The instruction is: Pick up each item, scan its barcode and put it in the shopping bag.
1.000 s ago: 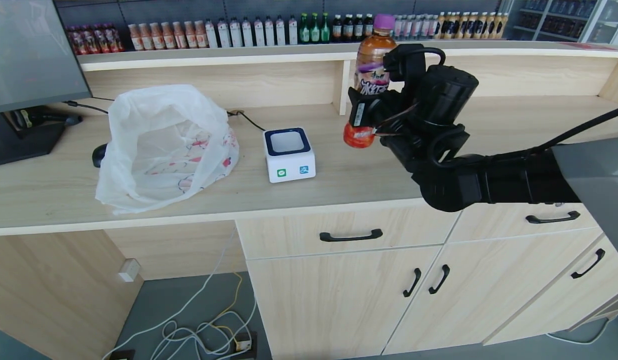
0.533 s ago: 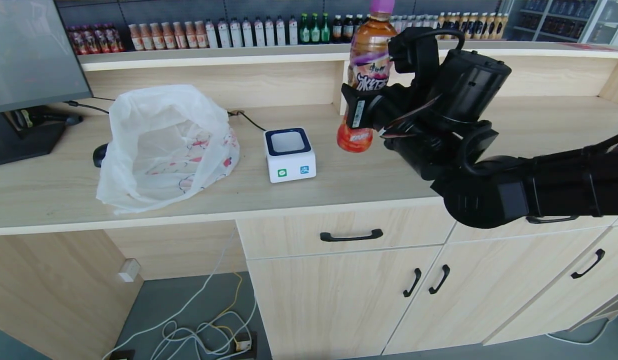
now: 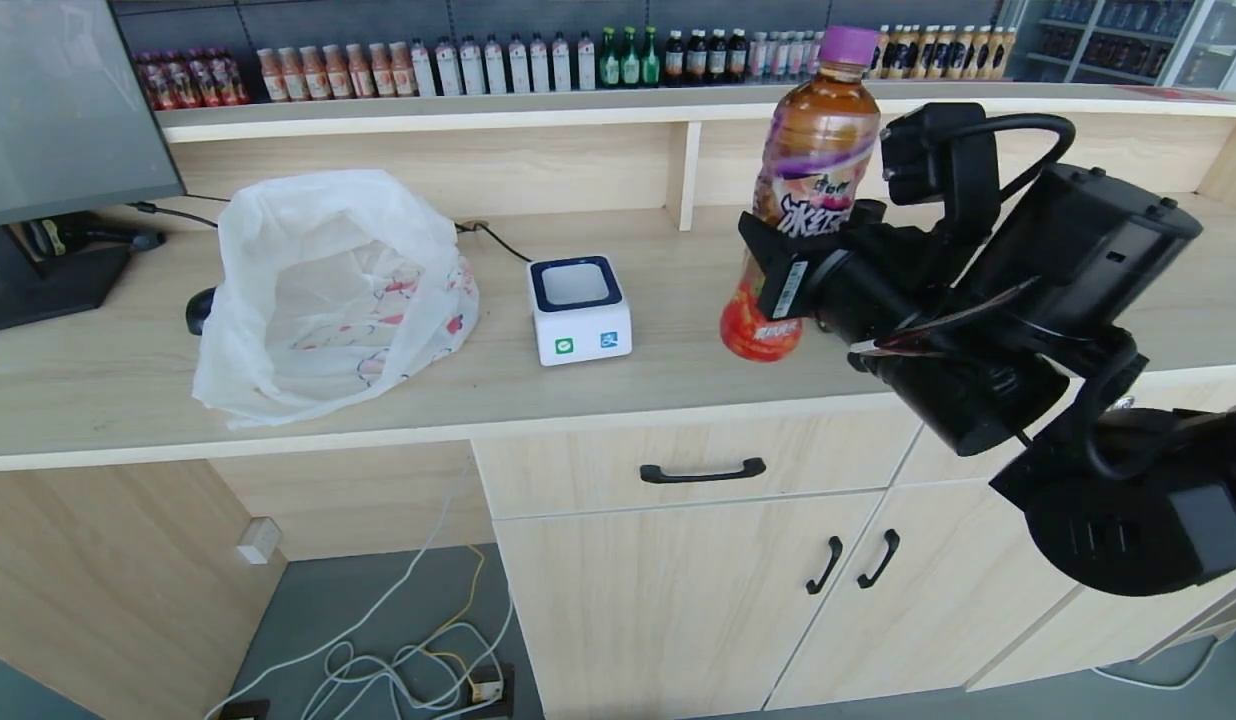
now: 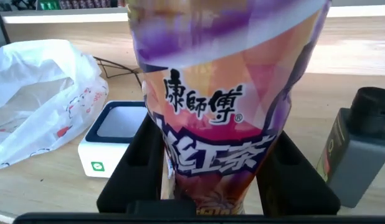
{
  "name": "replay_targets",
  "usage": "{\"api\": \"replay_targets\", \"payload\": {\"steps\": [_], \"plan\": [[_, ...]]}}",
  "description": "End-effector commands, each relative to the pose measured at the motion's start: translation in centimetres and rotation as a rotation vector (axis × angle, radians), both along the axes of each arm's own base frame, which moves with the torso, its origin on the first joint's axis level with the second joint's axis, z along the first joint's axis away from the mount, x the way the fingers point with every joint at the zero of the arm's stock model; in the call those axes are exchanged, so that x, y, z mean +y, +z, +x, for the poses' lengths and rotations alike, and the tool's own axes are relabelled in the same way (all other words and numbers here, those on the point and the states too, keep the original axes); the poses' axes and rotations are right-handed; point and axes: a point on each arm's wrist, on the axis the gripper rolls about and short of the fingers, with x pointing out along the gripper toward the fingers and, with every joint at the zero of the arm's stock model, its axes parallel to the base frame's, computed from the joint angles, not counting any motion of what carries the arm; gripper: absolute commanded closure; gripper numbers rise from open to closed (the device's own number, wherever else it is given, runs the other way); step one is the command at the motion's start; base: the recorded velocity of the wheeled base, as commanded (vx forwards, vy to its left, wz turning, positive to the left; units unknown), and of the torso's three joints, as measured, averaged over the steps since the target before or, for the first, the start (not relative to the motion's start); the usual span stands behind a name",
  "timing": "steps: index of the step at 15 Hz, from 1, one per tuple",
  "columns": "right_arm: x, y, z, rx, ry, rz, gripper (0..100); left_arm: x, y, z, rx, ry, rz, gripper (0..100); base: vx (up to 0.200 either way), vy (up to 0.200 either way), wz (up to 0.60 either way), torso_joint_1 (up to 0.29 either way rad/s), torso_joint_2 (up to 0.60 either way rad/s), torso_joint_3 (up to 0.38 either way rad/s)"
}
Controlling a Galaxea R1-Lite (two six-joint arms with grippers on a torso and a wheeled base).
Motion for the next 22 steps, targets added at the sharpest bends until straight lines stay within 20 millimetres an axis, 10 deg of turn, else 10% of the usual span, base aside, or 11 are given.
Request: {"api": "replay_targets", "payload": {"steps": [1, 13, 22], "plan": [[-1.4, 0.2, -3.0, -0.008, 0.018, 0.004, 100, 0.0, 0.0, 0.0, -0.001, 0.0, 0.0, 0, 0.0, 0.0, 0.0, 0.0, 0.0, 0.0], [-5.9, -2.3, -10.6, 0.051, 0.023, -0.062, 100, 0.0, 0.0, 0.0, -0.001, 0.0, 0.0, 0, 0.0, 0.0, 0.0, 0.0, 0.0, 0.0], [-5.0, -4.3, -14.3, -0.026, 0.119, -0.346, 100, 0.0, 0.0, 0.0, -0.001, 0.0, 0.0, 0, 0.0, 0.0, 0.0, 0.0, 0.0, 0.0]]}}
